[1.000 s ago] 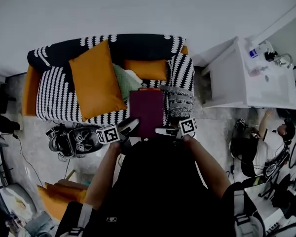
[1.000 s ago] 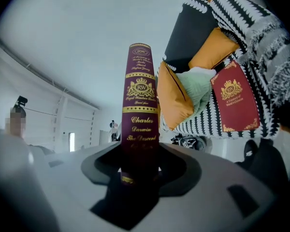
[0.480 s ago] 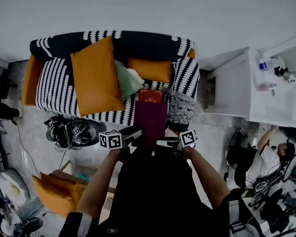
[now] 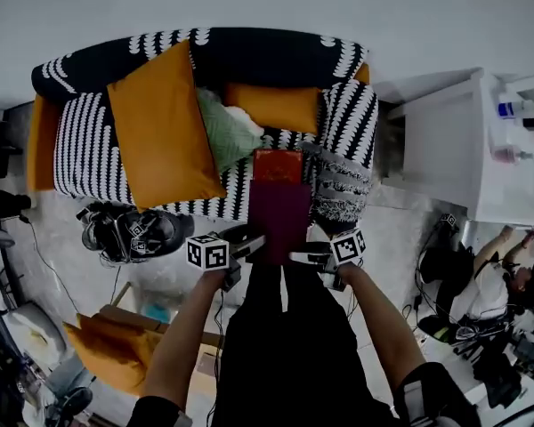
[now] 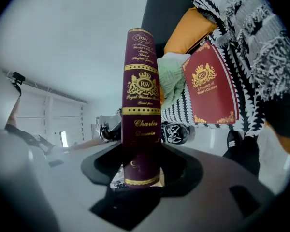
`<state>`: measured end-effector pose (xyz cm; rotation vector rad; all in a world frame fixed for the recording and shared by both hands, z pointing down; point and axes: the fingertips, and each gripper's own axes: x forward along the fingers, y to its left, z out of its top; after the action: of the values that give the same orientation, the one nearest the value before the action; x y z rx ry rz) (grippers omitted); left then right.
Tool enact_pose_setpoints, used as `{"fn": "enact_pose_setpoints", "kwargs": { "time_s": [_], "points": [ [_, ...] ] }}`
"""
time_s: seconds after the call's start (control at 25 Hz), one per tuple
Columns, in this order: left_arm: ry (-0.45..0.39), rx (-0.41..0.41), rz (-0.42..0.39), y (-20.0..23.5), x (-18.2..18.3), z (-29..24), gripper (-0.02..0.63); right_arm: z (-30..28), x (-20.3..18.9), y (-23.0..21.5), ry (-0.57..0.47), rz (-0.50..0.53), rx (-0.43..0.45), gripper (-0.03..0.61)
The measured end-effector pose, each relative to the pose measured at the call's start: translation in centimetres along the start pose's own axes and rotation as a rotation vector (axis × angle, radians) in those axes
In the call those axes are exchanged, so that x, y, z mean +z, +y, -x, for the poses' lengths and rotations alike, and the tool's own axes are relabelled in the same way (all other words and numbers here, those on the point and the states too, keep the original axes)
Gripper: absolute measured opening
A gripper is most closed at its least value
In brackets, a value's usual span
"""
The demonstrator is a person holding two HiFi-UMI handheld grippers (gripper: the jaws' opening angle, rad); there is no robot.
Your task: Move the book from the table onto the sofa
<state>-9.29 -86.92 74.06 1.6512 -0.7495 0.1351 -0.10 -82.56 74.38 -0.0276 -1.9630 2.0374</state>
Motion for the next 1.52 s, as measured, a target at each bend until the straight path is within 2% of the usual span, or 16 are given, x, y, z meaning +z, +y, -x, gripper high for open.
{"fn": "enact_pose_setpoints", "kwargs": {
  "time_s": [0.2,0.48,0.68,0.76,0.88,1.0,1.08,1.16,1.24,1.4,1.52],
  "points": [
    [-0.014,0.009,0.001,5.0,2.1,-2.2,0.298,-1.8,3.3,-4.0,-0.035,-0.029,-0.014,0.227],
    [-0.040,0.041,0.032,11.8,3.5,-7.0,0.301,-3.1,7.0,-11.0,-0.053,-0.104,-0.083,0.239],
    [-0.065,0.084,0.113,15.8,3.4,-9.1,0.302,-4.0,8.1,-14.8,-0.107,-0.203,-0.120,0.252],
    [-0.095,0.099,0.164,16.7,3.4,-9.7,0.302,-4.1,8.5,-15.8,-0.118,-0.223,-0.167,0.254],
    [-0.130,0.107,0.212,17.6,3.4,-10.1,0.310,-4.4,8.9,-16.6,-0.090,-0.215,-0.242,0.267],
    [-0.137,0.122,0.222,18.0,3.5,-10.2,0.311,-4.2,9.3,-17.3,-0.062,-0.213,-0.300,0.280],
    [-0.122,0.151,0.216,18.3,3.4,-10.4,0.311,-3.6,9.7,-18.3,-0.067,-0.182,-0.392,0.298],
    [-0.088,0.193,0.184,18.8,3.2,-10.5,0.311,-2.6,10.3,-19.7,-0.107,-0.145,-0.508,0.298],
    [-0.066,0.224,0.154,19.3,3.2,-10.6,0.311,-1.8,10.7,-20.5,-0.151,-0.123,-0.585,0.298],
    [-0.076,0.203,0.166,19.4,3.2,-11.0,0.311,-1.8,10.1,-21.0,-0.129,-0.066,-0.621,0.298],
    [-0.035,0.307,0.115,20.4,3.0,-10.3,0.310,-1.7,9.1,-21.1,-0.089,-0.013,-0.652,0.298]
  ]
}}
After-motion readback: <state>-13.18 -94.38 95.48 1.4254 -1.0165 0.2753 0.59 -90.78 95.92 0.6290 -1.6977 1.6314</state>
